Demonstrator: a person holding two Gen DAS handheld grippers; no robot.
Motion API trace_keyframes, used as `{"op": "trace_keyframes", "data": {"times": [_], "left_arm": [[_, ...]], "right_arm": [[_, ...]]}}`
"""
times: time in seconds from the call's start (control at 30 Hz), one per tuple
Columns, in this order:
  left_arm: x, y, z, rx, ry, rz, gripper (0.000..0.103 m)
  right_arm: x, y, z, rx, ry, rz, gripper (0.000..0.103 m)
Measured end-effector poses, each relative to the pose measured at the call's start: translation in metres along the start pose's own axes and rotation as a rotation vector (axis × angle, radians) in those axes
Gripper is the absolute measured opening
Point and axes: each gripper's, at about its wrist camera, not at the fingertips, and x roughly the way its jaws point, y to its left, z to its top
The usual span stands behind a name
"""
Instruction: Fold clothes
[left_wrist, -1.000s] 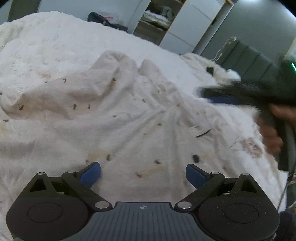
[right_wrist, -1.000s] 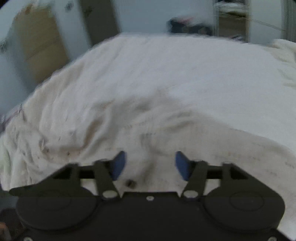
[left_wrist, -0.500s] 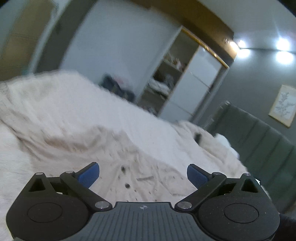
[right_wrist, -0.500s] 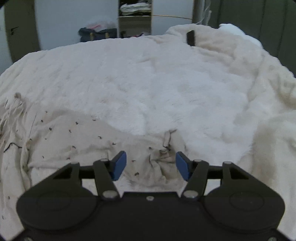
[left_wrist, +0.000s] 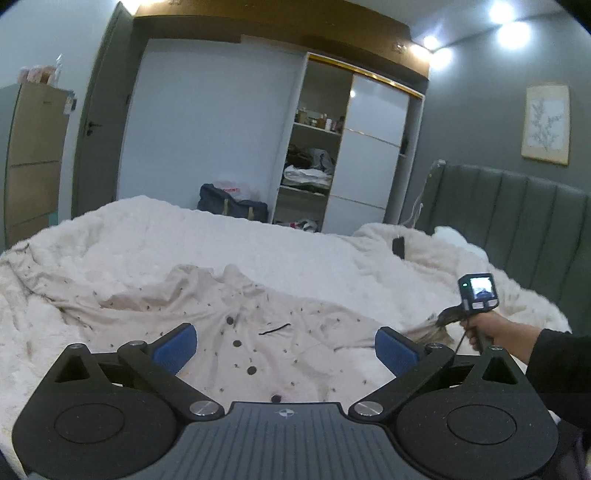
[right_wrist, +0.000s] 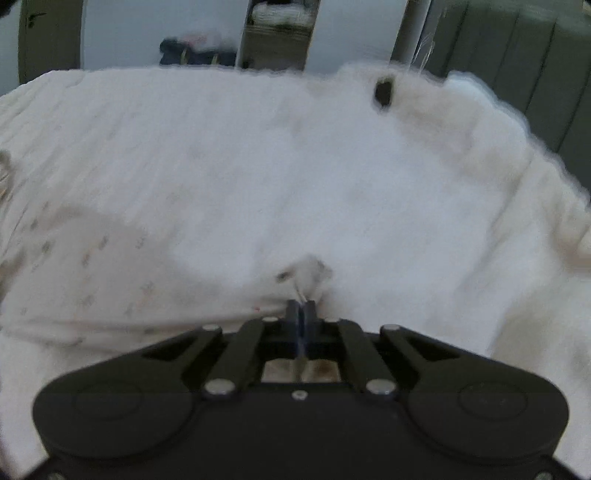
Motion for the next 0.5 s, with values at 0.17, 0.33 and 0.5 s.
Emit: {"op": "trace_keyframes", "data": {"times": [0.17,0.33,0.5], "left_arm": [[0.003,0.001,-0.001,-0.061,-0.034,-0.064,0.102],[0.008,0.005,-0.003,-0.078,-0.036,-0.071,0.102],[0.006,0.011,-0.007,-0.086,-0.021,-0.073,0.102]], "right_arm": [[0.0,-0.046,0.042,0.053,-0.038,-0.072,0.001],[0.05,-0.037,0.013,-0.13,0.161,-0.137,0.009],[0.021,-0.05,-0.013,0.026,0.052,-0.062,0.034]]}}
